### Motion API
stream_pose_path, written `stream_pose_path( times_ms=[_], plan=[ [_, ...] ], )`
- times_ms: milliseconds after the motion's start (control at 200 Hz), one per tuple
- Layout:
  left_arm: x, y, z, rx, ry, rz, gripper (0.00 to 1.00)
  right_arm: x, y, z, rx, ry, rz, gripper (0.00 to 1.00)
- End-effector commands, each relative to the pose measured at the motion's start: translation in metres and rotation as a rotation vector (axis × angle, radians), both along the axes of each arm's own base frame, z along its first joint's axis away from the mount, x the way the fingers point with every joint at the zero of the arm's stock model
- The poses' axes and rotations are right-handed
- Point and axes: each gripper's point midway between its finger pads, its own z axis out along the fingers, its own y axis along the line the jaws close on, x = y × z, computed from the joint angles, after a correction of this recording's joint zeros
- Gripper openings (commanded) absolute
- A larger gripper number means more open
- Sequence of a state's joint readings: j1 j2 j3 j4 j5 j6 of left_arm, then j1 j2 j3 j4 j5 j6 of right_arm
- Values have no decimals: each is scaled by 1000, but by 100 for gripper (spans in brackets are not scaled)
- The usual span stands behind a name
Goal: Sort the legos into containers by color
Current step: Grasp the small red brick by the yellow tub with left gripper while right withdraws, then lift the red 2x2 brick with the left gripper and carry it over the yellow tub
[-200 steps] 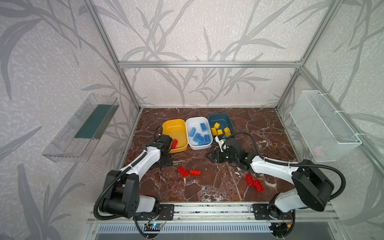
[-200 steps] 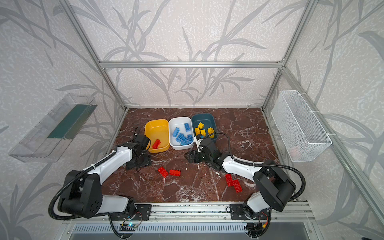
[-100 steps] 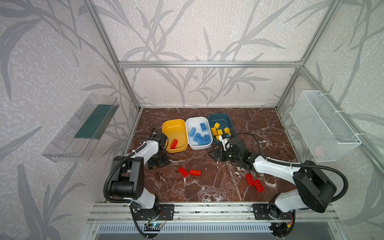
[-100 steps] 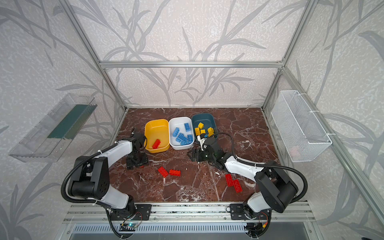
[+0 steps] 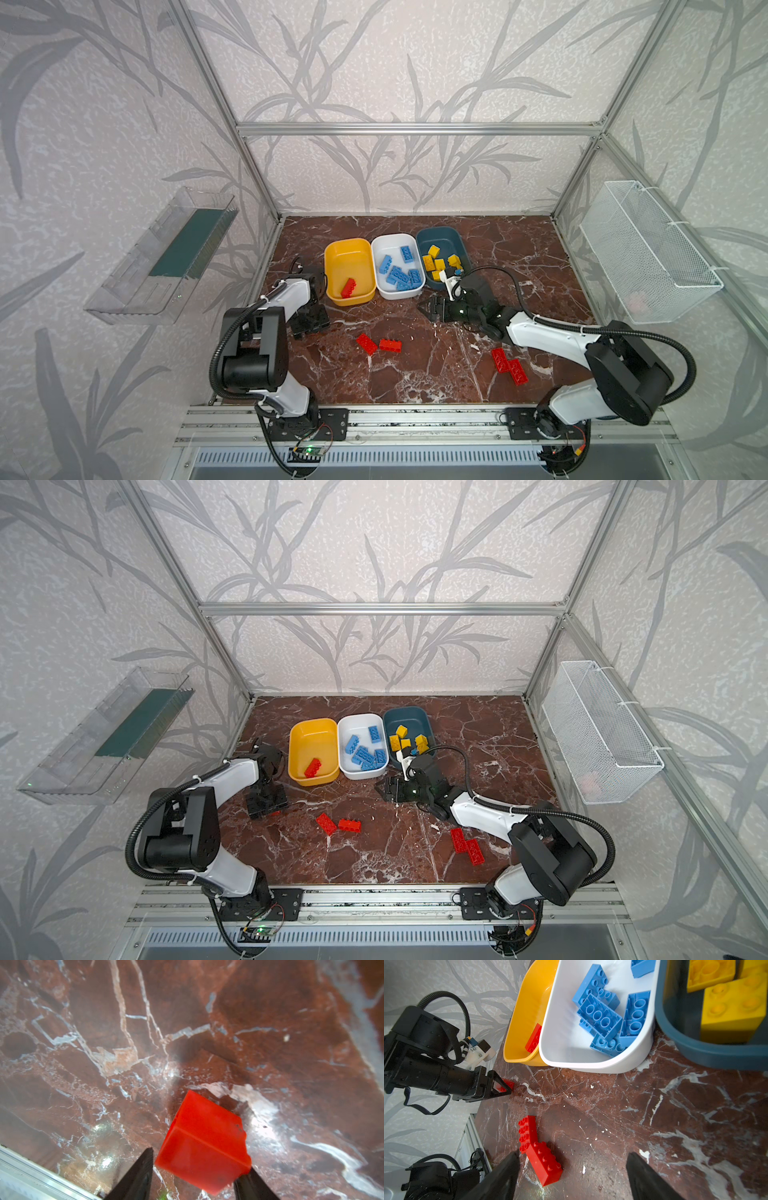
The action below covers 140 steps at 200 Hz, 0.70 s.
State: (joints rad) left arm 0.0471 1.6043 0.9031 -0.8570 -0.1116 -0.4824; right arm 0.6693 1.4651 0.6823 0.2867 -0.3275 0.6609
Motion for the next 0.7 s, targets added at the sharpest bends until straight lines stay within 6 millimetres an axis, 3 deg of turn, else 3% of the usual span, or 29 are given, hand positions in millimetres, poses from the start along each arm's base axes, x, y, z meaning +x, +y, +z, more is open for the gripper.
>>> stream_pose_path(
  times_ms=[0, 190, 490, 610, 695],
  plan=[
    [7, 6, 3, 14, -1, 30, 56, 0, 0, 4, 23, -10, 4, 81],
    [16, 4, -4, -10, 28, 34, 46, 0, 2, 0, 32, 3, 8, 81],
    [18, 4, -1, -13, 4, 35, 44, 3, -1, -1, 31, 4, 0, 81],
    [17, 5, 0, -3, 5, 44, 59, 2, 0, 0, 37, 3, 5, 81],
    [20, 6, 2, 1, -4, 50, 63, 2, -1, 0, 37, 2, 1, 81]
  ],
)
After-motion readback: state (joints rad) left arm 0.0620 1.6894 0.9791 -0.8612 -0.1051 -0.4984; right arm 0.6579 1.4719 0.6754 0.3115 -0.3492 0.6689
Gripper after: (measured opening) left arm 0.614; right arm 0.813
